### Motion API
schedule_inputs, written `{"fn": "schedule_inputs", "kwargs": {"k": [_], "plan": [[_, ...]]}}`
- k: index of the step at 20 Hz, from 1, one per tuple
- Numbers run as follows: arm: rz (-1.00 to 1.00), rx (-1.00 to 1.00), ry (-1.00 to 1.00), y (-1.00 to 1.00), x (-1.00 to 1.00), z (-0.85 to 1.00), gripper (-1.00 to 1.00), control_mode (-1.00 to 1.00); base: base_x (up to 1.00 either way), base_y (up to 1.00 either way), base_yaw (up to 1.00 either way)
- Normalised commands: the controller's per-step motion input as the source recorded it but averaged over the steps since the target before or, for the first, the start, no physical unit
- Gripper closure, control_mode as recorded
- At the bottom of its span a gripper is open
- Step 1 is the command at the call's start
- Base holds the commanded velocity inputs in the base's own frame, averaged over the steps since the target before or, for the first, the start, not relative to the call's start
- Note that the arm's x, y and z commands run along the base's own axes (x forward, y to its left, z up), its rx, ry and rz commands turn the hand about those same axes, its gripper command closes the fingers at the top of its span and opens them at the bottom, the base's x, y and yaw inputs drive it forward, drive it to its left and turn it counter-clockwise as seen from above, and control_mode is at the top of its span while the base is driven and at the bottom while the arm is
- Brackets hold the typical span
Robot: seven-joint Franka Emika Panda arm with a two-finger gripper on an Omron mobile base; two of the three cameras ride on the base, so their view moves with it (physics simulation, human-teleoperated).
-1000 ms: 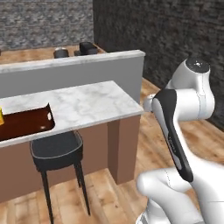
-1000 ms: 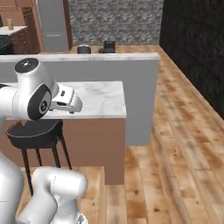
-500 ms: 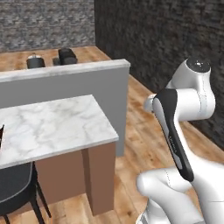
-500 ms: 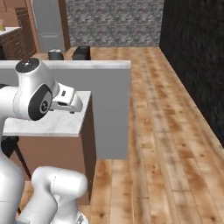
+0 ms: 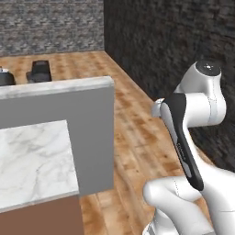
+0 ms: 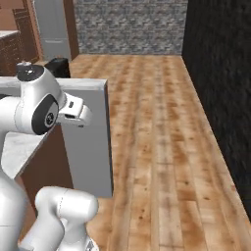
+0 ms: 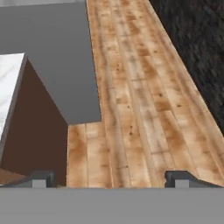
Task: There is a tray on the dining counter. Grab the cup, mug, and pitcher and place them on the tray. The pitcher may be placed next to the tray if it cannot fit the tray.
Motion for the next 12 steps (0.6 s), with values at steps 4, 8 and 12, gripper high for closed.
{"fn": "schedule_inputs", "kwargs": {"k": [4,8,12], "plan": [[0.0,0.0,0.0,0.0,0.0,0.0,-1.0,1.0,1.0,-1.0,0.12],[0.0,0.0,0.0,0.0,0.0,0.0,-1.0,1.0,1.0,-1.0,0.11],[0.0,0.0,0.0,0.0,0.0,0.0,-1.0,1.0,1.0,-0.97,0.09]]}}
